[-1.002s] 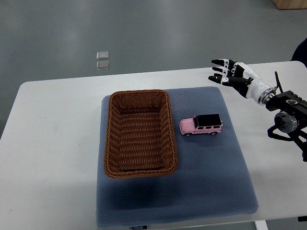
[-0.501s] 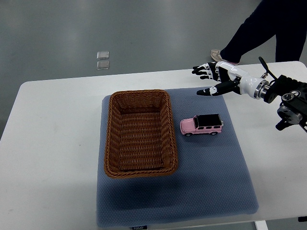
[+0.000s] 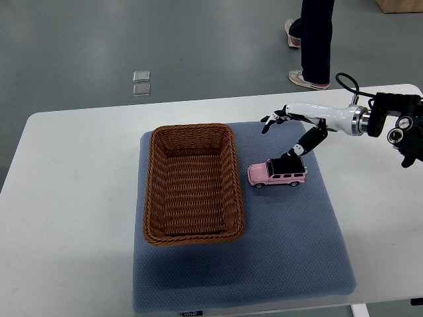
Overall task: Place pink car in brown basket
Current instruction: 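Move the right hand over the pink toy car and lower it, then close the right hand fingers around the pink car's body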
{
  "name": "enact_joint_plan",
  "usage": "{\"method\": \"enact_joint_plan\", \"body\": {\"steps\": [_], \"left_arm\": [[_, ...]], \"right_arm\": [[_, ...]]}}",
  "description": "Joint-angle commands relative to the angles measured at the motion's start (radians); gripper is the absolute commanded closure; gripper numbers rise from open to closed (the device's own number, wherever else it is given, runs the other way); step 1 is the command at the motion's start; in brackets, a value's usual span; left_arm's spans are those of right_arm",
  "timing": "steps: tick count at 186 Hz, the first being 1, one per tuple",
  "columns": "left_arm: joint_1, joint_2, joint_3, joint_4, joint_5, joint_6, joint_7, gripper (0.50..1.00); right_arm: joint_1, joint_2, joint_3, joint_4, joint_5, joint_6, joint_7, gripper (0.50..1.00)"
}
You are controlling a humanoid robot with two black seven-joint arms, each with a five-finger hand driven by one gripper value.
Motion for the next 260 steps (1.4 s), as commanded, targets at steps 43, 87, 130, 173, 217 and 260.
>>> {"method": "enact_joint_plan", "body": {"steps": [43, 87, 130, 173, 217, 260], "left_arm": [[0.000, 0.000, 0.000, 0.000, 0.000, 0.000, 0.000, 0.500], [0.000, 0.000, 0.000, 0.000, 0.000, 0.000, 0.000, 0.500], [0.000, 0.000, 0.001, 0.000, 0.000, 0.000, 0.000, 0.500], [0.000, 0.000, 0.001, 0.000, 0.000, 0.000, 0.000, 0.500], [0.000, 0.000, 0.001, 0.000, 0.000, 0.000, 0.000, 0.500], [0.000, 0.000, 0.001, 0.000, 0.000, 0.000, 0.000, 0.500]], "right_arm": [[0.004, 0.013, -0.060, 0.014, -0.078, -0.006, -0.066, 0.589], [0.004, 0.018, -0.090, 0.022, -0.101, -0.026, -0.104, 0.591], [0.005, 0.046, -0.120, 0.022, -0.113, -0.076, -0.141, 0.591], [0.004, 0.046, -0.152, 0.022, -0.137, -0.090, -0.141, 0.597], [0.022, 0.044, -0.165, 0.020, -0.139, -0.118, -0.141, 0.942], [0.024, 0.039, -0.180, 0.018, -0.144, -0.131, -0.144, 1.000]]}}
